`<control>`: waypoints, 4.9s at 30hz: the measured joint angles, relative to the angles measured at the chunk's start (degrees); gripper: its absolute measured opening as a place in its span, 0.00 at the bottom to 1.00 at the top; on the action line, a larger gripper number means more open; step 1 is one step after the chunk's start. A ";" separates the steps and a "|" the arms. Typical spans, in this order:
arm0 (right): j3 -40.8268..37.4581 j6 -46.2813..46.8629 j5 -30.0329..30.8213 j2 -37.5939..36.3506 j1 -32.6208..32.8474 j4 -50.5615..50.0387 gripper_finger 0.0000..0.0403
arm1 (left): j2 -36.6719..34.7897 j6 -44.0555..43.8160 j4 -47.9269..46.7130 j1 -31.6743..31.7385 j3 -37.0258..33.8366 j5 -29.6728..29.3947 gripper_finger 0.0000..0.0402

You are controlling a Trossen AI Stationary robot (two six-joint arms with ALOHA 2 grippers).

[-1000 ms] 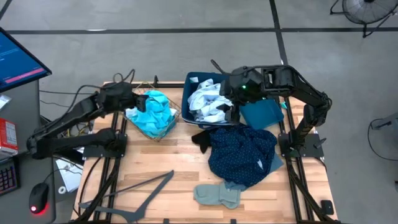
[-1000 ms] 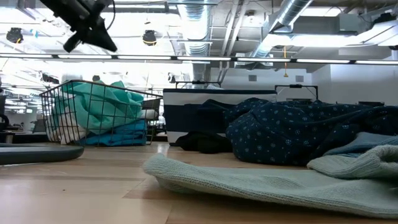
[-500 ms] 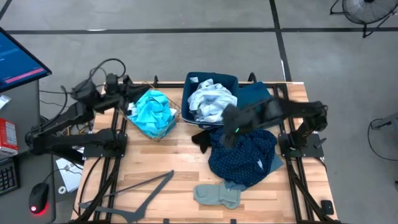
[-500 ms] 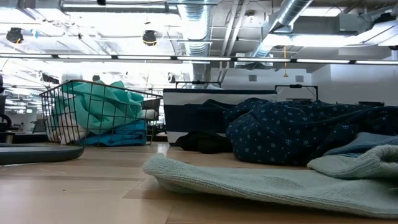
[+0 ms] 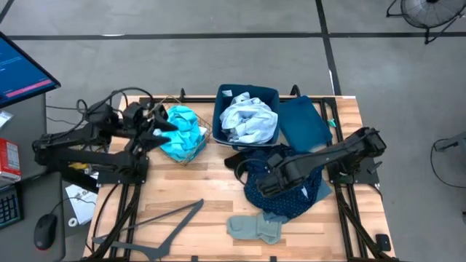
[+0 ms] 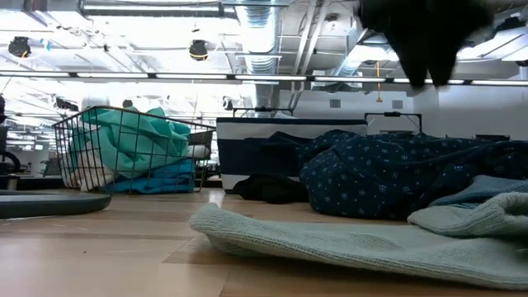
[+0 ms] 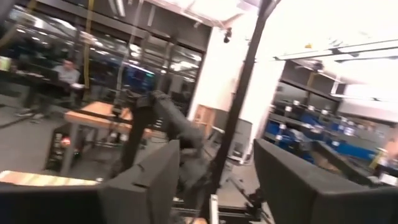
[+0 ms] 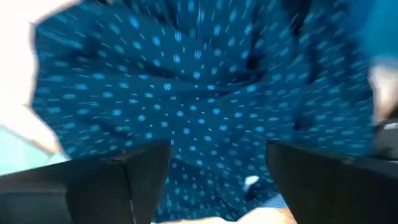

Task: Pick & Place Cloths
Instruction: Put the blue polo shirt into the blue laundry bin

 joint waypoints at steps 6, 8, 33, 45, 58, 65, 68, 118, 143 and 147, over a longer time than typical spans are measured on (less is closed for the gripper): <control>-12.04 -2.61 -5.79 0.07 -2.61 13.09 0.64 | -0.21 -0.27 0.14 -2.72 0.00 0.15 0.61; -14.11 -4.13 -5.74 0.07 -3.43 15.93 0.64 | -0.28 -0.79 0.17 -3.07 0.00 0.15 0.63; -8.61 -14.32 0.86 -3.83 -6.98 20.36 0.02 | -0.16 -2.11 0.00 -3.16 0.01 -0.55 0.49; 28.76 -33.91 20.31 -8.69 -13.21 18.72 0.01 | -0.11 -2.11 0.00 -3.16 0.01 -0.53 0.41; 48.88 -61.07 18.19 -6.08 -31.40 44.76 0.01 | -0.11 -2.11 0.04 -3.16 0.00 -1.07 0.37; 48.93 -70.15 15.52 -6.34 -38.77 57.29 0.01 | -0.04 -2.12 0.07 -3.15 0.00 -2.72 0.36; 48.93 -74.23 15.48 -6.29 -41.24 60.00 0.01 | -0.04 -2.11 0.07 -3.15 0.00 -3.18 0.36; 48.93 -59.84 33.31 10.40 -35.96 -1.92 0.01 | -0.07 -1.62 -3.69 -3.16 -0.03 -4.35 0.34; 13.57 -56.47 2.11 11.56 -44.90 35.56 0.02 | 6.21 -1.50 -3.87 -3.15 -0.08 -6.19 0.34; 4.29 -55.30 -2.68 11.47 -45.61 43.61 0.02 | 6.94 -1.46 -3.93 -3.10 -0.07 -8.38 0.34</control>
